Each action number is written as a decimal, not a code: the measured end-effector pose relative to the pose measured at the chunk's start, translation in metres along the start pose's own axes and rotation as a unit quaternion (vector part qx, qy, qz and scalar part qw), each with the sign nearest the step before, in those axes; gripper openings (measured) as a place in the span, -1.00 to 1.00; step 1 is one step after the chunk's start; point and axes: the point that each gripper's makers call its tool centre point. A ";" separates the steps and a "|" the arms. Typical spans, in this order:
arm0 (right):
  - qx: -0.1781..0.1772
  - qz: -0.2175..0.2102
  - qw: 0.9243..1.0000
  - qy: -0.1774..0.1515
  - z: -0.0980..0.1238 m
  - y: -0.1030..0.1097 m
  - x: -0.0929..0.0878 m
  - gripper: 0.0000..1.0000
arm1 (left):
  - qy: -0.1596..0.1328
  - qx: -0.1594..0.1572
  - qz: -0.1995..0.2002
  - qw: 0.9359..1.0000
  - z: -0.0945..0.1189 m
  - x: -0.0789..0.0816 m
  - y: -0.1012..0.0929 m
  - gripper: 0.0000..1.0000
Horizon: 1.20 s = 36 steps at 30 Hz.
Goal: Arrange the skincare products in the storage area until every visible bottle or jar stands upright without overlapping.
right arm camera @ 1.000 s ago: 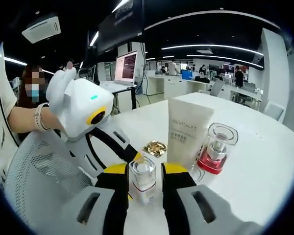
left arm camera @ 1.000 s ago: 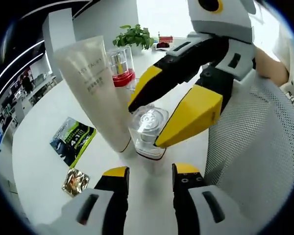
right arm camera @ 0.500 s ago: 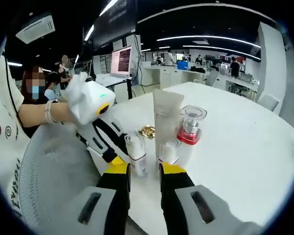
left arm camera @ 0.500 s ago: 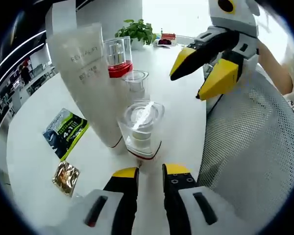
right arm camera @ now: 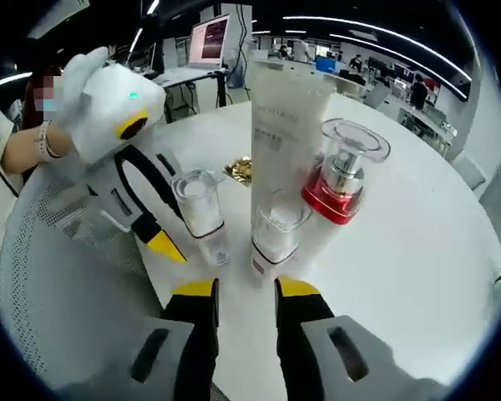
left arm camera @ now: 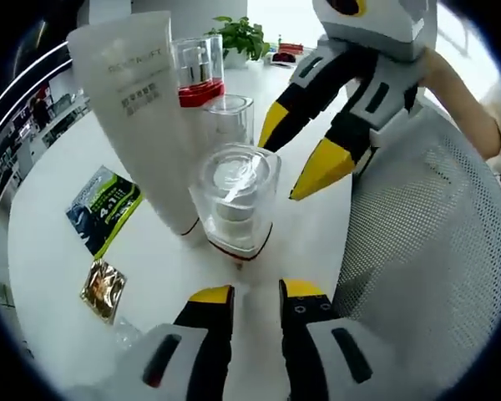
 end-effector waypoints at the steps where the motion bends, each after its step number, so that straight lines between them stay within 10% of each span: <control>1: -0.002 -0.004 1.000 -0.001 -0.003 -0.001 0.001 -0.57 | 0.000 0.004 0.002 1.000 0.000 0.000 0.003 -0.73; 36: -0.017 -0.030 0.999 -0.025 -0.016 -0.011 -0.001 -0.66 | -0.030 0.028 0.007 0.999 -0.018 0.031 0.021 -0.83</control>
Point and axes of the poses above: the point that each gripper's makers call its tool centre point, and the gripper's own axes: z roughly backward along the fingers, y roughly to its left, x roughly out of its top, and after that the axes turned 7 degrees about -x, right-handed
